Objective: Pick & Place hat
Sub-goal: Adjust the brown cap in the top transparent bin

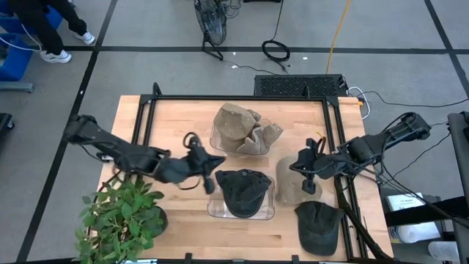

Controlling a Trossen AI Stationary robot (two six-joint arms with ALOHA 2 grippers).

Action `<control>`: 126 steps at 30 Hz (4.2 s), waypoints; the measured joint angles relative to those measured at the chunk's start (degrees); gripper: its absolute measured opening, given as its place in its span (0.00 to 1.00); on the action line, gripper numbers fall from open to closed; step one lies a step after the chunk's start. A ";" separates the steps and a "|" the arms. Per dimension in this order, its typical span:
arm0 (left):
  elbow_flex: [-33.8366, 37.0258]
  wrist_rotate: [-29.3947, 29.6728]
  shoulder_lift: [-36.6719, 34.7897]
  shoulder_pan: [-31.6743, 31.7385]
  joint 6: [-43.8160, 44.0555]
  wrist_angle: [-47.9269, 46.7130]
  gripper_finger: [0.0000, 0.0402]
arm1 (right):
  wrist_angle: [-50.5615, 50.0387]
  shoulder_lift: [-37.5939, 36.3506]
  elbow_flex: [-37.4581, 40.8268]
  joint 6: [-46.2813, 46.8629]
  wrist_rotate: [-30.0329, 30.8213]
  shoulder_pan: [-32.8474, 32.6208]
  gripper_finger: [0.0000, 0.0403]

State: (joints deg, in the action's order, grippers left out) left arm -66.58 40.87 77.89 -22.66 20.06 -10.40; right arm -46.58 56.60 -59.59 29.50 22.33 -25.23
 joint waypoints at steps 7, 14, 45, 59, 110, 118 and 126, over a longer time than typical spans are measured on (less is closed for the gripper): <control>0.01 -3.11 3.70 4.97 -0.16 5.61 0.10 | -1.75 -3.08 2.88 1.46 -0.03 0.00 0.00; -0.01 -6.92 3.51 9.13 -3.85 5.73 0.27 | -1.90 -4.32 6.32 6.04 0.09 0.00 0.00; -19.75 -43.79 15.95 27.41 -27.52 -23.65 0.33 | 0.51 18.12 -9.84 31.55 10.62 -1.69 0.00; -20.18 -43.62 18.90 27.58 -29.41 -21.14 0.61 | -11.23 17.65 -9.84 35.54 4.41 -2.22 0.00; -12.66 -26.45 14.07 38.45 -27.59 -30.01 0.01 | -7.50 14.99 -4.11 31.30 6.32 -2.47 0.00; -6.83 -28.92 14.07 37.90 -21.45 -29.44 0.01 | -6.39 14.99 -4.11 31.18 6.36 -2.47 0.00; -7.28 -28.84 14.07 37.53 -18.56 -29.28 0.17 | -6.39 14.99 -4.09 31.30 6.32 -2.47 0.00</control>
State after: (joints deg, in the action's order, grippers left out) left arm -73.86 12.03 91.96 14.87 1.50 -39.68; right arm -52.97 71.59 -63.69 60.79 28.65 -27.70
